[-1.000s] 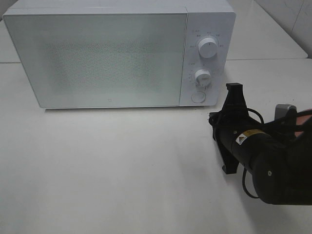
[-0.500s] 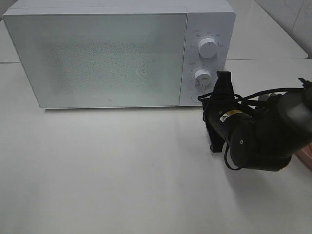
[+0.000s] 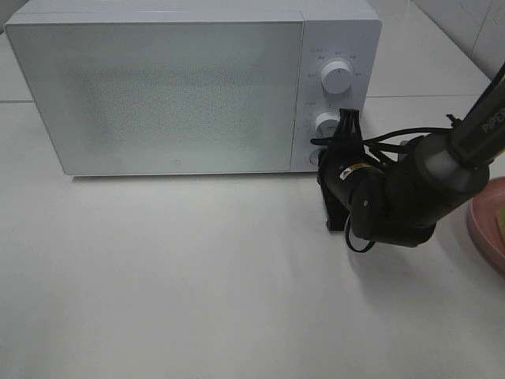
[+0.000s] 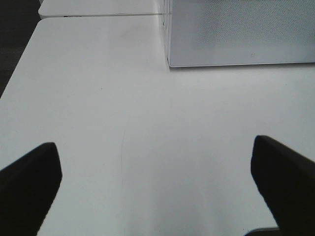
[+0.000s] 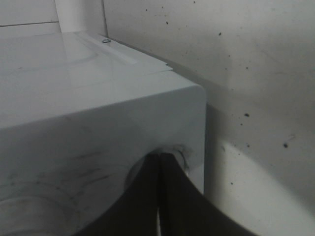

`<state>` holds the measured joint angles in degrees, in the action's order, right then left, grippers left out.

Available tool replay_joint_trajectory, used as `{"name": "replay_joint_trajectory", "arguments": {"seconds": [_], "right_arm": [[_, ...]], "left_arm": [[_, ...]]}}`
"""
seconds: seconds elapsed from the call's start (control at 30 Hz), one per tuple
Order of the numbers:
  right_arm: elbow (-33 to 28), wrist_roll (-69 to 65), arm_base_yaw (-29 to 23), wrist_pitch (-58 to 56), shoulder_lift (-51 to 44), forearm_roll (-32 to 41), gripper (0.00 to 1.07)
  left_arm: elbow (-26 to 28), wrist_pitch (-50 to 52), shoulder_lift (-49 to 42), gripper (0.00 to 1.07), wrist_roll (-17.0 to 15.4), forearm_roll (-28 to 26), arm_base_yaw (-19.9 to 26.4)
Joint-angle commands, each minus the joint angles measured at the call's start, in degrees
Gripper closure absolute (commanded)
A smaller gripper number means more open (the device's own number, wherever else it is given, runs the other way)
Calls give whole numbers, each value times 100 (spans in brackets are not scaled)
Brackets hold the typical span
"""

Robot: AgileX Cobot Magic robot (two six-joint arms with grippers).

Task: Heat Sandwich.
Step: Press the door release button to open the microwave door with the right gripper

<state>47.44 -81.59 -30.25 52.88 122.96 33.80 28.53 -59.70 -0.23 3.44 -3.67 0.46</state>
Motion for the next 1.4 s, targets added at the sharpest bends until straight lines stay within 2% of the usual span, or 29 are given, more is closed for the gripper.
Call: {"name": "replay_joint_trajectory", "arguments": {"seconds": [0.03, 0.67, 0.93, 1.23, 1.4], "right_arm": [[149, -11, 92, -103, 63, -86, 107], [252, 138, 143, 413, -160, -235, 107], [264, 218, 143, 1077, -160, -321, 107], [791, 350, 155, 1524, 241, -321, 107], [791, 476, 160, 1627, 241, -298, 107]], "left_arm": [[-17, 80, -149, 5, 6, -23, -11], [-17, 80, -149, 5, 6, -23, -11], [-17, 80, -149, 5, 6, -23, -11], [-17, 80, -149, 5, 6, -23, -11], [-17, 80, -149, 5, 6, -23, -11]]}}
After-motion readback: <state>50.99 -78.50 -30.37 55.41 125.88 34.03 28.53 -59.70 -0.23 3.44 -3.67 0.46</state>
